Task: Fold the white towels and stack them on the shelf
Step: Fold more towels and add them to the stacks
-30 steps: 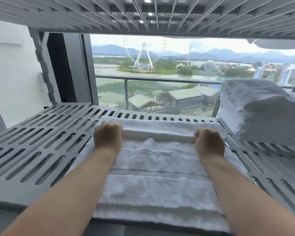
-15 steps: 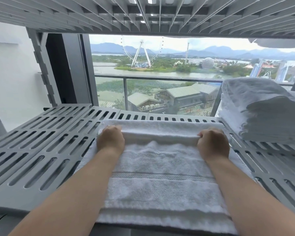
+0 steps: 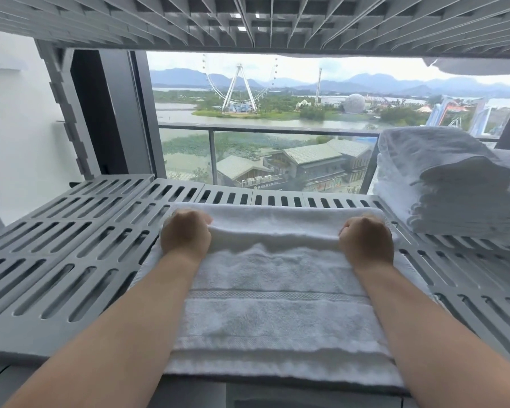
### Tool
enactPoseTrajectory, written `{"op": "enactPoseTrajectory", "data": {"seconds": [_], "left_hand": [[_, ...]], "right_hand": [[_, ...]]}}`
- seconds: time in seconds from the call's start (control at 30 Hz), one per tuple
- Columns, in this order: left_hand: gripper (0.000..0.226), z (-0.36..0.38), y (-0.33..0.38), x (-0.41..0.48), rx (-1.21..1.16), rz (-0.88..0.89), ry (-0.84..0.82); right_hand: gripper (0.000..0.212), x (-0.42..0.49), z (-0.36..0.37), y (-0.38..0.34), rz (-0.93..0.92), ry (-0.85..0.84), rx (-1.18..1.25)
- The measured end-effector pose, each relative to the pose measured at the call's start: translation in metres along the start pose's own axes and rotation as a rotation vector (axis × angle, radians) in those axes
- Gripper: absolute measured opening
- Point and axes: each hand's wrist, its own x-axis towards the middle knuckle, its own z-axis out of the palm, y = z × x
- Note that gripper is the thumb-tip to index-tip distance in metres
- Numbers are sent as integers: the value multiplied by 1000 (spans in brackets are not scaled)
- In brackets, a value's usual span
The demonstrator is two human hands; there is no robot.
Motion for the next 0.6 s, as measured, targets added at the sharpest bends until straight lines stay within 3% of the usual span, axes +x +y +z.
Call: {"op": "enactPoseTrajectory", "data": {"seconds": [0.2, 0.3, 0.4, 0.5, 0.6], "left_hand": [[45, -4, 20, -4, -308, 343, 125], [38, 5, 30, -8, -231, 418, -183], [62, 19, 30, -4, 59, 304, -514], [60, 22, 33, 5, 137, 243, -615], [61, 20, 47, 15, 67, 170, -670]], "right_hand": [[19, -1, 3, -13, -197, -5, 116], [12, -3, 7, -24, -308, -86, 175], [15, -5, 10, -34, -405, -225, 205], [16, -4, 8, -42, -433, -348, 196], [19, 2, 6, -56, -385, -355, 192]]}}
